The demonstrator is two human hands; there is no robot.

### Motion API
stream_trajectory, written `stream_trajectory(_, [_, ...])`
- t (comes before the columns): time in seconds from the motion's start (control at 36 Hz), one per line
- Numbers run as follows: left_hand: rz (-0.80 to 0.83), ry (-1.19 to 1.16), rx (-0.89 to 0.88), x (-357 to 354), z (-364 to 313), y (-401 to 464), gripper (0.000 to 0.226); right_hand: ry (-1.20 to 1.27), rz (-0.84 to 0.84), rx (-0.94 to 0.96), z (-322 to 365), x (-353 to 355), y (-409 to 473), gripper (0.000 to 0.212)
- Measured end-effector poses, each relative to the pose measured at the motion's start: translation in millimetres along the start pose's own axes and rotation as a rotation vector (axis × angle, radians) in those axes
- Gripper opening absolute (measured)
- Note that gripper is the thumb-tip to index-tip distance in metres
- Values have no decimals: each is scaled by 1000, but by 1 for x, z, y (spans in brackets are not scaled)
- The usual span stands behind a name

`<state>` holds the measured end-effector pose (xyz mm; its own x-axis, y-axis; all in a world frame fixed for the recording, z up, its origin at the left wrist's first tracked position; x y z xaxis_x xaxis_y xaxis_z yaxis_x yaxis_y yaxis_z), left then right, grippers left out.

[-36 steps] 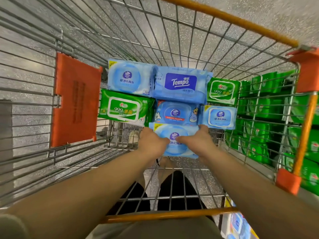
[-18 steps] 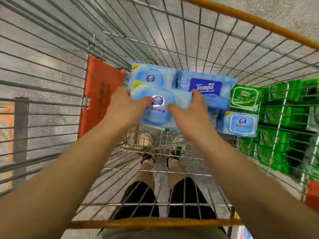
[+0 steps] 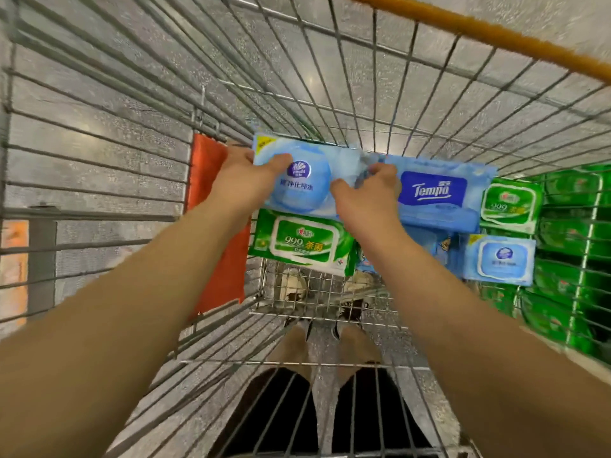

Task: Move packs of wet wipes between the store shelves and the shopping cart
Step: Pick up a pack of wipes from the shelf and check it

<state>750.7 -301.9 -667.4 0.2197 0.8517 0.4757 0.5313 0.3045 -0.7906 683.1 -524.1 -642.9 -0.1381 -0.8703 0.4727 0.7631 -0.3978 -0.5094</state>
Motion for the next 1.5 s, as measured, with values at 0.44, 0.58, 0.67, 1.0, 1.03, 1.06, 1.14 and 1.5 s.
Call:
stream_trajectory(0.44, [237, -203, 257, -30, 19, 54, 120, 278, 73, -222, -27, -24, 8, 94])
stream_trajectory(0.58, [369, -341, 311, -39, -3, 18, 59, 403, 87, -221, -32, -34, 12, 103])
stream_trajectory(0.67, [429, -379, 339, -46, -5, 14, 53, 453, 108, -211, -33, -40, 15, 100])
stream_trajectory(1.0, [569, -441, 347, -57, -4, 15, 60, 532, 155, -159, -39, -49, 28, 78])
stream_trajectory(1.03, [564, -452, 352, -58, -3, 16, 60, 547, 162, -159, -40, -50, 29, 86])
stream_trajectory(1.06, [558, -460, 356, -59, -2, 17, 60, 560, 166, -157, -41, -50, 29, 93])
stream_trajectory(1.14, [544, -482, 367, -59, -1, 17, 62, 593, 166, -159, -44, -50, 30, 99])
stream_trajectory(1.5, [530, -468, 285, -42, -18, -18, 63, 709, 148, -119, -13, -24, 12, 63])
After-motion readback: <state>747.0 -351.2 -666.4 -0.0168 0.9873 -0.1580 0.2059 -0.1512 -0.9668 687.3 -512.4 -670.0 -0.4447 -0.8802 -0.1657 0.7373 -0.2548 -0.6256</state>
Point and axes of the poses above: each hand's wrist, its own y-axis towards the middle knuckle, its own x-axis out of the back of the hand, z = x × y, the point moved 9 cm from there along y, towards the middle knuckle, and after that the axes turned 12 degrees about x, right-handed, at the moved point
